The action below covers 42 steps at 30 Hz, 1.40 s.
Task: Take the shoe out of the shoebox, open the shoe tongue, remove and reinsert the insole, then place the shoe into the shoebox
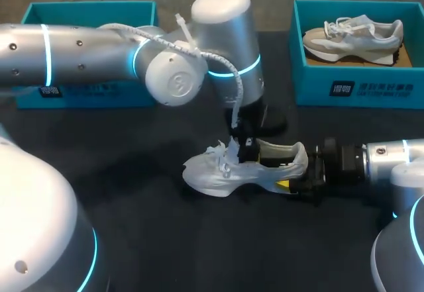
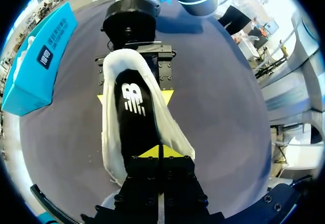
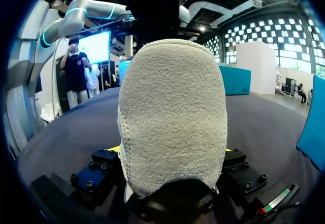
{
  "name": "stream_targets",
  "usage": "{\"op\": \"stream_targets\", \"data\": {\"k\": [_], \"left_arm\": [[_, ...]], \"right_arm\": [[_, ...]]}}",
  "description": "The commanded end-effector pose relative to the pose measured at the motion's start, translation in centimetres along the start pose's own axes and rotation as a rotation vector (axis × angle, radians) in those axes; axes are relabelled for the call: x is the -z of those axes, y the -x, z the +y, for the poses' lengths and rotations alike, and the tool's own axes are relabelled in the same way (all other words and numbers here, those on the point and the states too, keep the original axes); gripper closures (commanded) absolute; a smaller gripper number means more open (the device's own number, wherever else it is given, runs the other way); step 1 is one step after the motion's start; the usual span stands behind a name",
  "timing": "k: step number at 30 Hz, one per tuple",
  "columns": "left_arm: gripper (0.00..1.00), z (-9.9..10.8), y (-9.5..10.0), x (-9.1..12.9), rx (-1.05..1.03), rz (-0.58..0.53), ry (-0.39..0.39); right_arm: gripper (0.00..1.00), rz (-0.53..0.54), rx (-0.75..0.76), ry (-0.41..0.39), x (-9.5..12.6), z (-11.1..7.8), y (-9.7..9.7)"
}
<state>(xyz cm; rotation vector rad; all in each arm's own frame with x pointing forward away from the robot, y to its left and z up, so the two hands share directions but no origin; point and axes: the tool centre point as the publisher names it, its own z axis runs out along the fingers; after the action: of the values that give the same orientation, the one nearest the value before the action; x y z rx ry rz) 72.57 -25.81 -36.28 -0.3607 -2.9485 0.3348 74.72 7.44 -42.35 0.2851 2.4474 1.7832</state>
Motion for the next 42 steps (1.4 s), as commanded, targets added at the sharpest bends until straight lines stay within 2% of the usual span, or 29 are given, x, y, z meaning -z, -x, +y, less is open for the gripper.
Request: {"op": "stream_targets", "data": {"k": [1,13,14,15,16,18,20,21,22,36,42], "left_arm": [[1.0,-0.4,0.3,-0.6,0.0,0.008,0.013],[1.0,-0.2,0.0,-1.3,-0.006,0.048,0.027],[0.95,-0.2,0.0,-1.4,-0.003,0.055,0.023],[0.95,-0.2,0.0,-1.4,-0.003,0.055,0.023],[0.85,-0.1,0.1,-1.6,-0.002,0.055,0.024],[0.81,-0.1,0.2,-1.8,0.005,0.057,0.027],[0.69,0.0,0.5,-2.0,0.009,0.062,0.031],[0.69,0.0,0.5,-2.1,0.011,0.063,0.032],[0.65,0.0,0.6,-2.3,0.014,0.065,0.036],[0.66,-0.2,1.7,-4.6,0.021,0.012,0.085],[0.66,-0.3,2.0,-5.5,0.007,-0.054,0.116]], "right_arm": [[1.0,-0.001,0.0,-0.002,-0.1,0.0,-0.1],[1.0,-0.001,0.0,-0.002,-0.1,0.0,-0.1],[1.0,-0.001,0.0,-0.002,-0.1,0.0,-0.1],[1.0,-0.001,0.0,-0.002,-0.1,0.0,-0.1],[1.0,-0.001,0.0,-0.002,-0.1,0.0,-0.1],[1.0,-0.001,0.0,-0.002,-0.1,0.0,-0.1],[1.0,-0.001,0.0,-0.002,-0.1,0.0,-0.1],[1.0,-0.001,0.0,-0.002,-0.1,0.0,-0.1],[1.0,-0.001,0.0,-0.002,-0.1,0.0,-0.1],[1.0,-0.001,0.0,-0.002,-0.1,0.0,-0.1],[1.0,-0.001,0.0,-0.002,-0.1,0.0,-0.1]]}}
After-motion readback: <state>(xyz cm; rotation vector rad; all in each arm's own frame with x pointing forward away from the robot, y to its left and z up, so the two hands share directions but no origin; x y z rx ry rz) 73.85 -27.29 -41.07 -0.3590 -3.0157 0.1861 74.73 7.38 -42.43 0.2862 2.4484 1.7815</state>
